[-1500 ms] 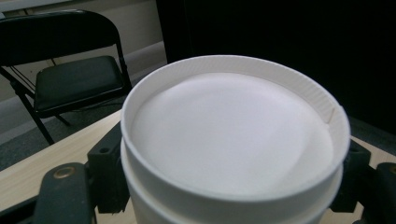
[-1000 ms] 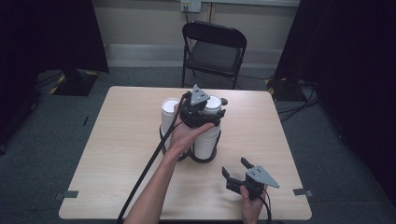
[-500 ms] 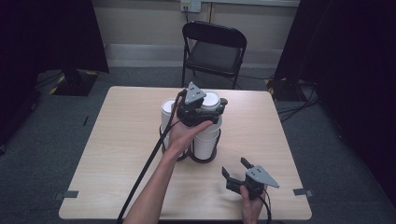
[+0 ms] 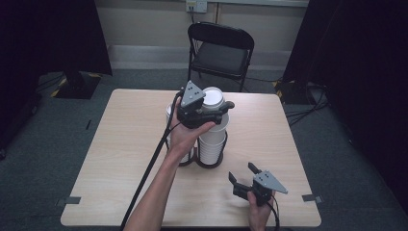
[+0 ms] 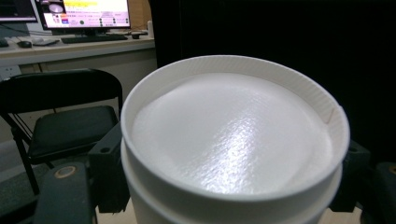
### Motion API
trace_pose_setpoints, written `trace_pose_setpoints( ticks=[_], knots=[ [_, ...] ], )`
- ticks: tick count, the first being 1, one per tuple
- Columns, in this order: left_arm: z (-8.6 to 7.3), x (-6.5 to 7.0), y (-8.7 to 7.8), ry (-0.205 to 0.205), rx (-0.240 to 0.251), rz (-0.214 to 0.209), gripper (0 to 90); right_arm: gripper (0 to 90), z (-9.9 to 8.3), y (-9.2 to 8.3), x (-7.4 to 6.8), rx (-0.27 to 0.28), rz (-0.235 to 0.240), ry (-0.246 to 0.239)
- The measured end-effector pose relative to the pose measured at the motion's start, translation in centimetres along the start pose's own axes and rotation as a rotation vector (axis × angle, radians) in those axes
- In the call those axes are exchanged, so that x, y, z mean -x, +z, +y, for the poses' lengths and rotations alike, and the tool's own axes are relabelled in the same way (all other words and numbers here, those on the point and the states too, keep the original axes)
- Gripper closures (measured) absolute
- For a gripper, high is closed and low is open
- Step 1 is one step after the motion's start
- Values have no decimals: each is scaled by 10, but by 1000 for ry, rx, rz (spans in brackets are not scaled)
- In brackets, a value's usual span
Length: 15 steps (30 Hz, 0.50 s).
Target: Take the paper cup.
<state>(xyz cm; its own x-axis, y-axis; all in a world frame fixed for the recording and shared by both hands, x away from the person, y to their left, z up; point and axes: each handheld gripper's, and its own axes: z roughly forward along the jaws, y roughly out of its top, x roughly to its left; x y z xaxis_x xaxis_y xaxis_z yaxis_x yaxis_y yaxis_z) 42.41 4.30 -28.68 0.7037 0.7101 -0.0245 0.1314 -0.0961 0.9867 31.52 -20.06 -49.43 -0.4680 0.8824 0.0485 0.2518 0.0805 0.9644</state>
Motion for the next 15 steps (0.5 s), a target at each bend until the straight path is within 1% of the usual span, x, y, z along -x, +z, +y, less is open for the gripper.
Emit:
trace_pose_setpoints(
  ticks=[8,9,11,13,14,15],
  knots=[
    [7,-2,-10,-7,29,4,220,152,0,0,0,3,-1,-1],
    [7,-3,-12,-11,33,0,220,152,0,0,0,1,-1,-2],
    [9,-6,-16,-33,45,-8,220,152,0,0,0,0,-2,-3],
    [10,-5,-19,-41,63,0,220,152,0,0,0,-1,-1,-3],
    [10,-6,-20,-29,61,4,220,152,0,0,0,-2,-1,-3],
    [11,-5,-22,-29,63,4,220,152,0,0,0,-2,-1,-4]
  ],
)
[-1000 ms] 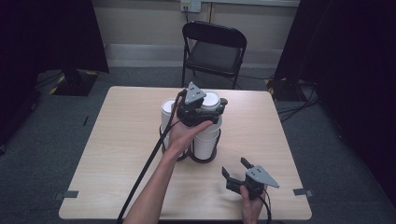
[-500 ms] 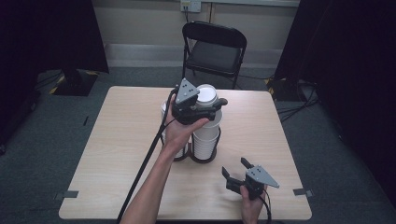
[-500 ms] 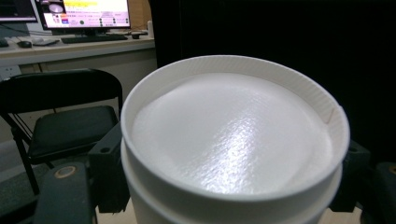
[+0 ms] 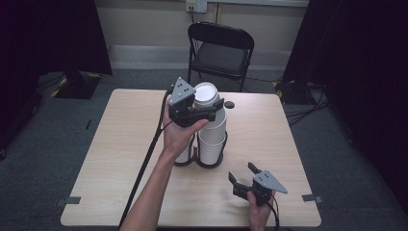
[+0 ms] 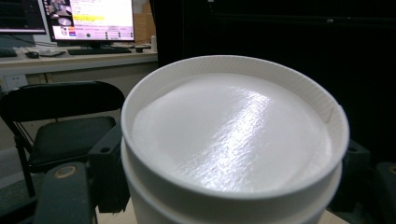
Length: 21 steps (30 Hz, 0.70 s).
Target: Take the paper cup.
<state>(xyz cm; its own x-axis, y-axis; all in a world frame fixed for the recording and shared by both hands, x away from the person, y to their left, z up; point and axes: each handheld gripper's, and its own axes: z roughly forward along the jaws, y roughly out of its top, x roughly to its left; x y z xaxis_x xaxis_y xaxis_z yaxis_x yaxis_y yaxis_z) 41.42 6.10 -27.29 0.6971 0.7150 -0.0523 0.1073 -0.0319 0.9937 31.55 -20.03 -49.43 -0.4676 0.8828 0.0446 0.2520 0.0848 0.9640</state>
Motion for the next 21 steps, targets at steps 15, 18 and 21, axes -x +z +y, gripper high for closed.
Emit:
trace_pose_setpoints(
  ticks=[15,18,21],
  knots=[
    [-1,7,-17,7,5,13,220,148,0,0,0,2,3,-1],
    [1,7,-23,3,14,9,220,148,0,0,0,1,2,-2],
    [1,8,-29,2,20,-22,220,148,0,0,0,-1,3,-1]
  ],
)
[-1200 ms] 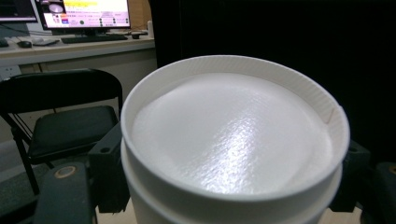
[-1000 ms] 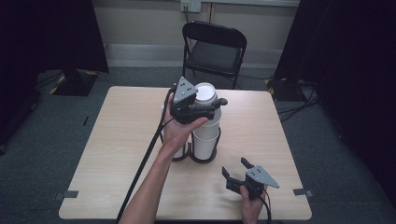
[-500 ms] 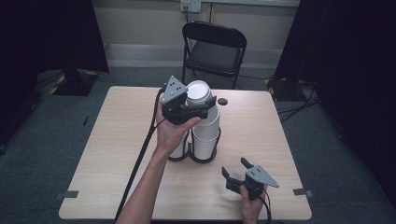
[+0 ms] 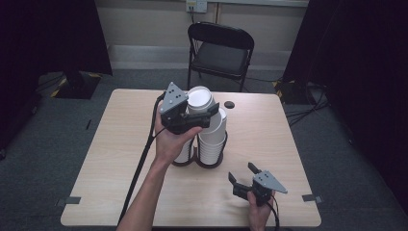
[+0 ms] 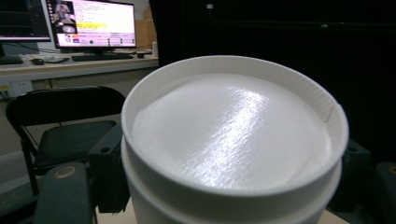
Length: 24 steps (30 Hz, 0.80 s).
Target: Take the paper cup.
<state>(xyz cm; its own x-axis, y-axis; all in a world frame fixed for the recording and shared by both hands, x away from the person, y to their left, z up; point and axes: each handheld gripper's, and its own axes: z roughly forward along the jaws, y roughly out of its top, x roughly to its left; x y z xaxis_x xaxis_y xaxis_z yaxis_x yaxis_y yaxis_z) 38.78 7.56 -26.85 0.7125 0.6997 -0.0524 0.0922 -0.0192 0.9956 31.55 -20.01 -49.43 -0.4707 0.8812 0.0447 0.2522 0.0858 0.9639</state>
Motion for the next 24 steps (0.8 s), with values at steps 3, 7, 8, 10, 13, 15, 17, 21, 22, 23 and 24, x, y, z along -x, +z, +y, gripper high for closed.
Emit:
trace_pose_setpoints(
  ticks=[3,7,8,10,13,15,17,21,22,23,24],
  knots=[
    [-2,1,-6,17,-5,-10,219,148,0,0,0,0,0,0],
    [-6,0,-18,-7,11,-22,219,148,0,0,0,1,-2,-1],
    [-6,0,-21,-12,16,-23,220,148,0,0,0,2,-2,-2],
    [-7,2,-25,-19,24,-28,219,148,0,0,0,2,0,-2],
    [-11,4,-32,-18,24,-40,219,148,0,0,0,3,-3,-2],
    [-15,6,-35,-28,26,-45,219,148,0,0,0,3,-2,-2],
    [-17,6,-37,-25,24,-45,219,148,0,0,0,3,-2,-2],
    [-26,10,-44,-40,38,-34,220,147,0,0,0,0,-2,-3],
    [-28,11,-45,-35,30,-41,220,147,0,0,0,0,-3,-4],
    [-31,12,-45,-35,28,-41,220,148,0,0,0,0,-3,-5],
    [-34,13,-45,-33,19,-44,220,146,0,0,-1,0,0,-7]
  ],
)
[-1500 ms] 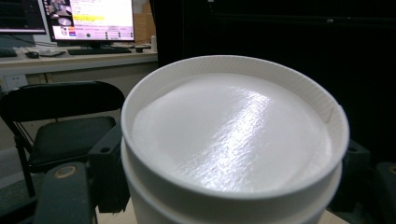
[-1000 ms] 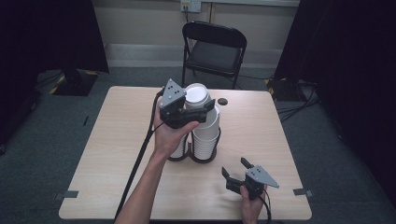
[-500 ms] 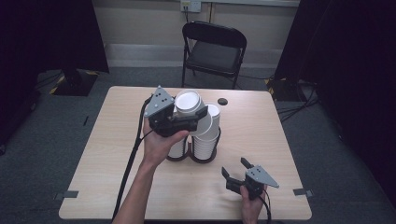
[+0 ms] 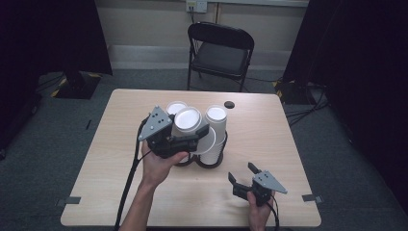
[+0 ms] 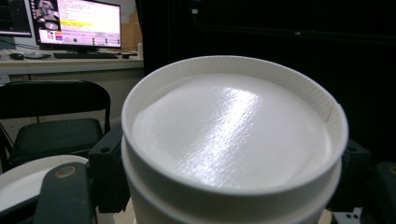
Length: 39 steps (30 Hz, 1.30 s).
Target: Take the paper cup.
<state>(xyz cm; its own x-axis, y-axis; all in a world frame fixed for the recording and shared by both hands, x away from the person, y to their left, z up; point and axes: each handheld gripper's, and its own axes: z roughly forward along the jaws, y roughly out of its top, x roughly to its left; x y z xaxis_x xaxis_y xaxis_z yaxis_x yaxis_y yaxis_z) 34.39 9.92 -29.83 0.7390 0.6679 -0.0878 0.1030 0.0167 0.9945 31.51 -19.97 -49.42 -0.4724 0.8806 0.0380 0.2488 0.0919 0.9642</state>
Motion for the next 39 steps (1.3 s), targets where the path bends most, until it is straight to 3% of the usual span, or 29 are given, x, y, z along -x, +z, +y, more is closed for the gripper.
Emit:
trace_pose_setpoints(
  ticks=[4,9,14,16,19,24,29,34,35,38,39],
  knots=[
    [-12,-1,1,-17,-27,-16,220,144,0,0,0,8,-6,3],
    [-29,-6,0,-44,-47,11,220,143,0,-1,-1,11,5,-5],
    [-41,-13,-2,-79,-78,11,220,144,0,0,-1,4,23,-9],
    [-52,-17,-3,-113,-100,18,220,145,0,1,-2,3,36,-24],
    [-62,-18,-3,-124,-134,34,221,145,0,1,-4,8,69,-53],
    [-76,-22,-7,-185,-140,18,220,145,0,1,-8,12,98,-89],
    [-84,-22,-10,-238,-142,17,220,164,0,3,-10,16,155,-91],
    [-95,-17,-14,-285,-149,-5,219,266,1,7,-26,20,223,-147],
    [-97,-16,-14,-294,-152,-10,219,312,1,7,-29,20,240,-148],
    [-102,-16,-15,-312,-154,-5,219,323,1,8,-36,10,276,-147],
    [-107,-17,-16,-335,-158,-3,219,336,1,10,-44,9,307,-146]
  ],
)
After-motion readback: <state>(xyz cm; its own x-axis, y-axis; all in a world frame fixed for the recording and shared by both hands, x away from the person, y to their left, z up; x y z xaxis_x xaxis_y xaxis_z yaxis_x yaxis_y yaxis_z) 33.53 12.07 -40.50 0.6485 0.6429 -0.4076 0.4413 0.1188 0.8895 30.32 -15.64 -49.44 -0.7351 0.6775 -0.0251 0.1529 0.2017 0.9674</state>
